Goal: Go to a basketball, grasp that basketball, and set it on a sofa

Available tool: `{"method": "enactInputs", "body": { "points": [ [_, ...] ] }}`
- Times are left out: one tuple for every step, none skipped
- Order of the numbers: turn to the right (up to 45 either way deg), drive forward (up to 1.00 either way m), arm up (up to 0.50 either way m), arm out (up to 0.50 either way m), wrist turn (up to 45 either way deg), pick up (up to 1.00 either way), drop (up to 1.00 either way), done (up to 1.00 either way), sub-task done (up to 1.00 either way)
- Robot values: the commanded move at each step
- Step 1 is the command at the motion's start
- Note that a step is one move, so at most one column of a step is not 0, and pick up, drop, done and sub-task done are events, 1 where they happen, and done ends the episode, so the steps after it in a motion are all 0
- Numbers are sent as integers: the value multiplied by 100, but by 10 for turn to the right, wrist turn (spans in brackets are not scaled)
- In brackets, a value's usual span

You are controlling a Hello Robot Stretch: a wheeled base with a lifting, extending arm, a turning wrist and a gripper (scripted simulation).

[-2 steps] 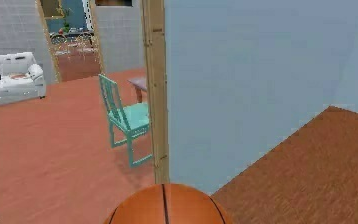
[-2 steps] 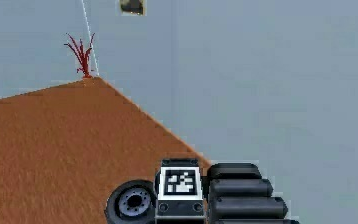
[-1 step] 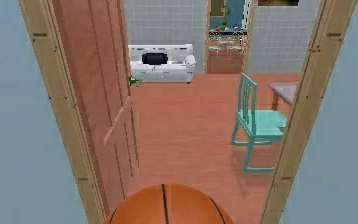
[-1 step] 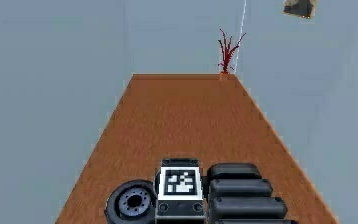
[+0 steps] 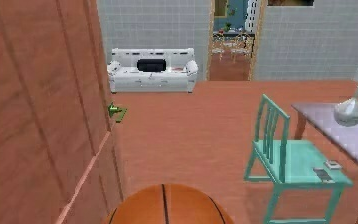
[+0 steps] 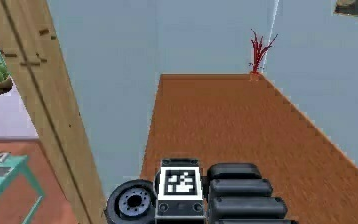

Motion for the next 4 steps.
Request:
{"method": "enactInputs", "body": {
  "points": [
    [0,75,0,0,0,0,0,0,0],
    [0,45,0,0,0,0,0,0,0],
    [-120,0,0,0,0,0,0,0,0],
    [0,100,0,0,0,0,0,0,0]
  ]
}}
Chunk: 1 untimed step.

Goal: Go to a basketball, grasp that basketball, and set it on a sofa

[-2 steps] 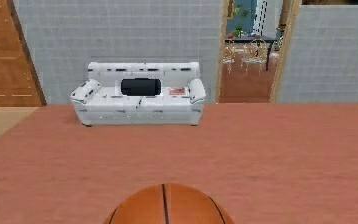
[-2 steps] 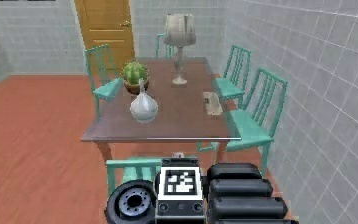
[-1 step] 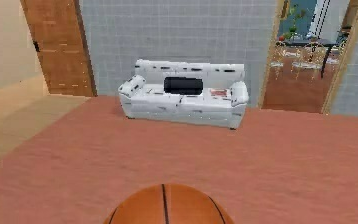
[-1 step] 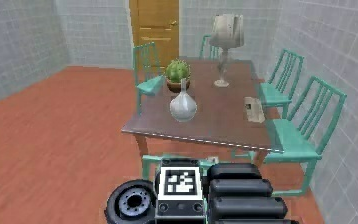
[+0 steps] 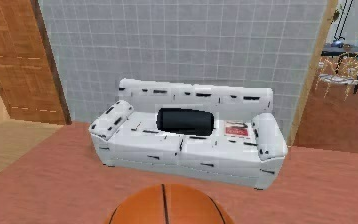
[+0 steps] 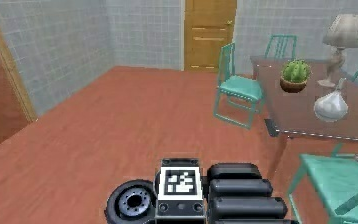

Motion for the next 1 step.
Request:
{"method": "enactInputs", "body": {
  "points": [
    [-30,0,0,0,0,0,0,0,0]
  ]
}}
